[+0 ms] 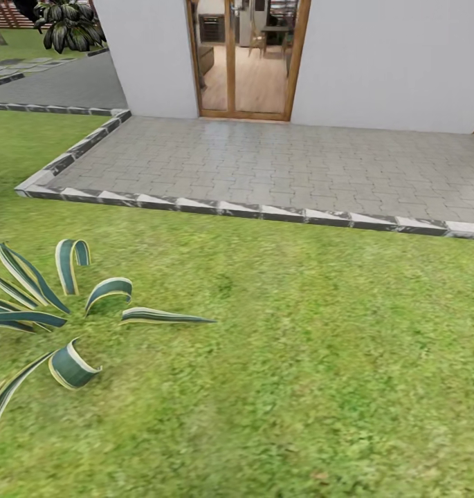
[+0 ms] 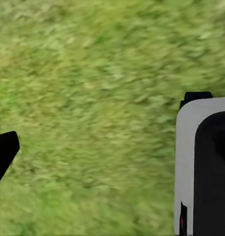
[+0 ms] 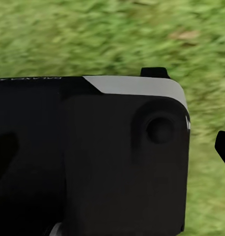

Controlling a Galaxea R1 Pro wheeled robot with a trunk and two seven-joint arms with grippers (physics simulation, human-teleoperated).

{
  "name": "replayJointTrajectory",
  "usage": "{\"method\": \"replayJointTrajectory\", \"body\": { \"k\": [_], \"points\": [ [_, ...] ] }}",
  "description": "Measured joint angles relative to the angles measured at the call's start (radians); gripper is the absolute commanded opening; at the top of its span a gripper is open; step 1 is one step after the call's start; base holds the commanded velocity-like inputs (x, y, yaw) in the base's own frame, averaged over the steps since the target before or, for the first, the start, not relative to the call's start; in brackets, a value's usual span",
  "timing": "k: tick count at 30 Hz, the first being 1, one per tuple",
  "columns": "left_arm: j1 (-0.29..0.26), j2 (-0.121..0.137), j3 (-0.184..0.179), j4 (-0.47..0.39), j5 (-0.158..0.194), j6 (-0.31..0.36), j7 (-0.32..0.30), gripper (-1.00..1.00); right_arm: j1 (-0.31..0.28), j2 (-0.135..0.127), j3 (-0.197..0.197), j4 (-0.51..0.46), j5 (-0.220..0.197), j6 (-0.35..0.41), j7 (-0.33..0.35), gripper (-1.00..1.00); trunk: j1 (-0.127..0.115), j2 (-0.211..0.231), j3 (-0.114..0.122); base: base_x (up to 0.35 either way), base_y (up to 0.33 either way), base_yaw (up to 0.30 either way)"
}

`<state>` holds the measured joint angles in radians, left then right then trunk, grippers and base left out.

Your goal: Take the three Easter eggs out of the wicker basket on the lawn in the garden, then place them on the lawn next to a single tree (choose any tree) so that all three eggs are next to the same tree and none are left in the basket.

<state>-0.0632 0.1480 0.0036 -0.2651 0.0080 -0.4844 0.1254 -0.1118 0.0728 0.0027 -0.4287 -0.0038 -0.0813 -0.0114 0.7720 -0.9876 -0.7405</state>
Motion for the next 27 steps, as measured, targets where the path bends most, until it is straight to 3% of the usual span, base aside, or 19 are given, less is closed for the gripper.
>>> {"method": "replayJointTrajectory", "body": {
  "k": [4, 6, 10, 13, 16, 22, 27],
  "points": [
    [-0.001, 0.018, 0.002, -0.003, 0.004, -0.002, 0.013, 1.00, 0.000, 0.000, 0.000, 0.001, 0.000, 0.000, 0.000, 1.00, 0.000, 0.000, 0.000, 0.000, 0.017, 0.000],
    [0.000, 0.023, 0.002, -0.024, 0.013, -0.002, 0.050, 1.00, 0.000, 0.000, 0.000, 0.001, 0.000, 0.000, 0.000, 1.00, 0.000, 0.000, 0.000, 0.000, 0.006, 0.000],
    [0.004, 0.025, 0.000, -0.173, 0.023, 0.000, 0.128, 1.00, 0.000, 0.000, 0.000, 0.001, 0.000, 0.000, 0.000, 1.00, 0.000, 0.000, 0.000, 0.000, 0.002, 0.000],
    [0.007, 0.027, -0.002, -0.278, 0.021, 0.008, 0.138, 1.00, -0.001, -0.001, 0.000, 0.001, 0.000, 0.000, 0.000, 1.00, 0.000, 0.000, 0.000, 0.000, 0.000, 0.000],
    [0.007, 0.026, -0.003, -0.312, 0.019, 0.014, 0.141, 1.00, -0.001, -0.001, 0.000, 0.001, 0.000, 0.000, 0.000, 1.00, 0.000, 0.000, 0.000, 0.000, 0.000, 0.000],
    [0.006, 0.027, 0.000, -0.324, 0.017, 0.032, 0.133, 1.00, -0.001, -0.001, 0.000, 0.000, 0.000, 0.000, 0.000, 1.00, 0.000, 0.000, 0.000, -0.059, 0.052, 0.000],
    [0.004, 0.025, 0.001, -0.292, 0.018, 0.041, 0.091, 1.00, 0.000, 0.000, 0.000, 0.000, 0.000, 0.000, 0.000, 1.00, 0.000, 0.000, 0.000, -0.061, 0.091, 0.000]
  ]
}}
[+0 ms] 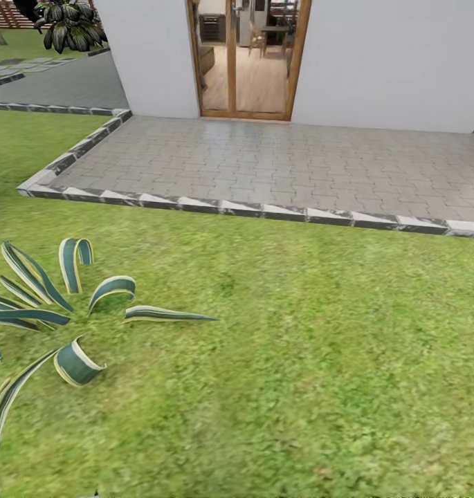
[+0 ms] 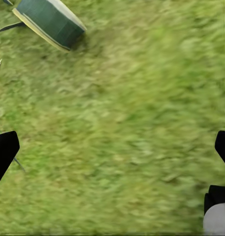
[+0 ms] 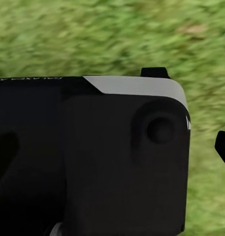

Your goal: Take the three Easter eggs out of the wicker basket on the lawn in the garden, then place them on the lawn next to a single tree (choose any tree) so that all three eggs are next to the same tree and none are left in the basket.

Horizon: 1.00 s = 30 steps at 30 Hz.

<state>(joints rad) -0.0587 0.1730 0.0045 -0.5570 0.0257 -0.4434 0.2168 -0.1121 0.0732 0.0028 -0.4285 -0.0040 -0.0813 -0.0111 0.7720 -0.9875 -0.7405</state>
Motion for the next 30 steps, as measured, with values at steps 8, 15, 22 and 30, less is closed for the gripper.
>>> {"method": "replayJointTrajectory", "body": {
  "k": [8, 15, 22, 30],
  "points": [
    [0.001, -0.002, -0.001, 0.013, 0.007, 0.077, -0.015, 1.00, 0.000, 0.000, 0.000, -0.003, 0.000, -0.001, 0.000, 1.00, 0.000, 0.000, 0.000, -0.009, 0.015, 0.000],
    [0.001, 0.002, 0.000, 0.013, 0.009, 0.088, -0.016, 1.00, 0.000, -0.001, -0.002, -0.004, 0.000, -0.002, 0.000, 1.00, 0.000, 0.000, 0.000, -0.001, 0.070, 0.000],
    [0.000, 0.003, 0.002, 0.014, 0.013, 0.108, -0.017, 1.00, -0.009, -0.002, -0.040, -0.069, -0.001, 0.006, 0.000, 1.00, 0.000, 0.000, 0.000, 0.000, 0.026, 0.000],
    [-0.001, 0.003, 0.001, 0.016, 0.013, 0.123, -0.017, 1.00, -0.015, 0.007, -0.078, -0.162, 0.000, 0.080, 0.002, 1.00, 0.000, 0.000, 0.000, 0.000, 0.002, 0.000]
  ]
}}
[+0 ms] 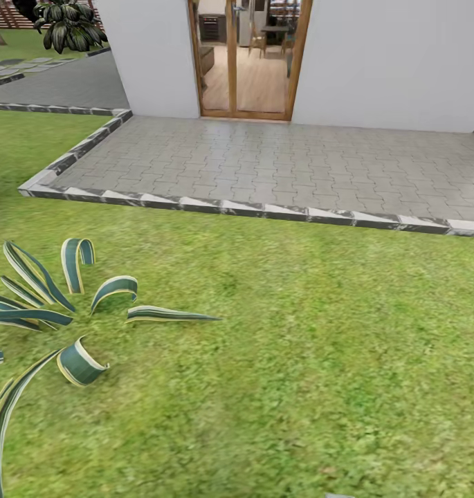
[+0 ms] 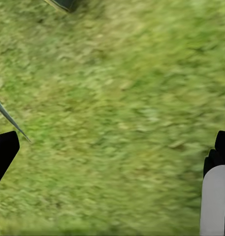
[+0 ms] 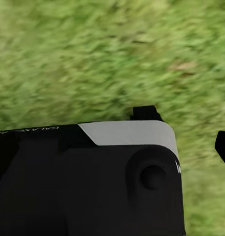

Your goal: Take the three Easter eggs out of the wicker basket on the lawn in the garden, then place them on the lawn next to a single tree (choose any tree) so that all three eggs are next to the same tree and none are left in the basket.

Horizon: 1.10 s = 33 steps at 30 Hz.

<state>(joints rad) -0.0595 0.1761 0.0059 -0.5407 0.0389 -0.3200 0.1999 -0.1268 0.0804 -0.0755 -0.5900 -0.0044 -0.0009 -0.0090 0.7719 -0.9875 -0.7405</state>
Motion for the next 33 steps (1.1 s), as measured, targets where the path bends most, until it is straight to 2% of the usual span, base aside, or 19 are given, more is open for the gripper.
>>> {"method": "replayJointTrajectory", "body": {
  "k": [9, 33],
  "points": [
    [0.000, 0.000, 0.001, 0.000, 0.001, 0.001, 0.001, 1.00, 0.000, 0.011, 0.001, -0.002, 0.000, 0.007, 0.001, 1.00, 0.000, 0.000, 0.000, 0.000, 0.139, 0.000],
    [0.000, 0.000, 0.001, 0.005, 0.000, 0.000, 0.001, 1.00, 0.000, 0.011, 0.001, 0.000, 0.000, 0.011, 0.002, 1.00, 0.000, 0.000, 0.000, 0.000, 0.186, 0.000]
  ]
}}
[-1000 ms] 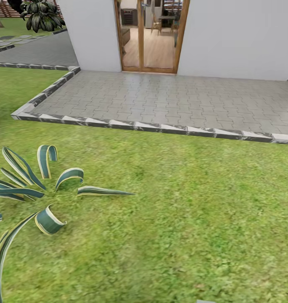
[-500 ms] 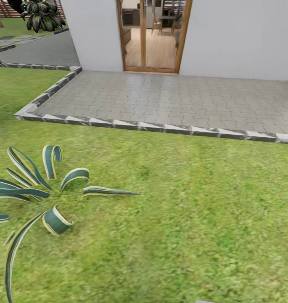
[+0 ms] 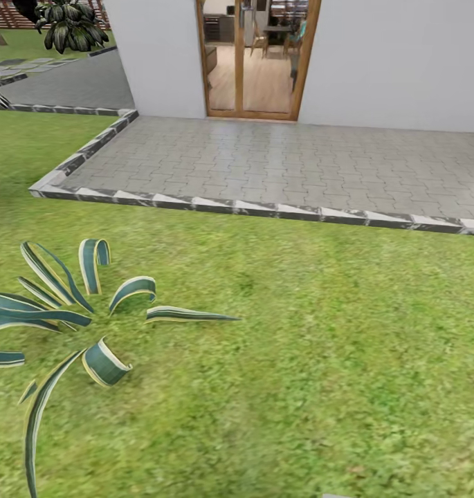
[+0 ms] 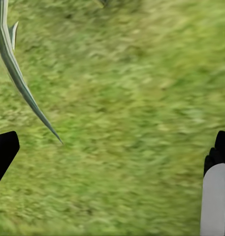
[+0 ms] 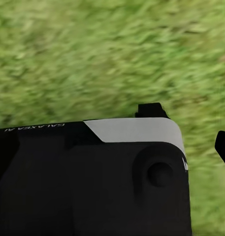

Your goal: Take the three Easter eggs out of the wicker basket on the lawn in the garden, then place them on the lawn next to a single tree (choose any tree) so that all three eggs are next to the same tree and none are left in the basket.

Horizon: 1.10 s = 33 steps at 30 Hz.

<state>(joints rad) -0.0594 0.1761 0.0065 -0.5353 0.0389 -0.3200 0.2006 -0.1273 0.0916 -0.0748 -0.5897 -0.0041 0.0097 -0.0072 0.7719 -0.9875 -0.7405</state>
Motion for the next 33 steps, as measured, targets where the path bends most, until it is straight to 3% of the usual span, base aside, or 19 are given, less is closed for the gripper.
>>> {"method": "replayJointTrajectory", "body": {
  "k": [33],
  "points": [
    [0.000, 0.000, 0.000, 0.000, 0.000, 0.000, 0.000, 1.00, 0.000, -0.001, 0.000, 0.000, 0.000, 0.003, 0.000, 1.00, 0.000, 0.000, 0.000, -0.021, 0.196, 0.000]
  ]
}}
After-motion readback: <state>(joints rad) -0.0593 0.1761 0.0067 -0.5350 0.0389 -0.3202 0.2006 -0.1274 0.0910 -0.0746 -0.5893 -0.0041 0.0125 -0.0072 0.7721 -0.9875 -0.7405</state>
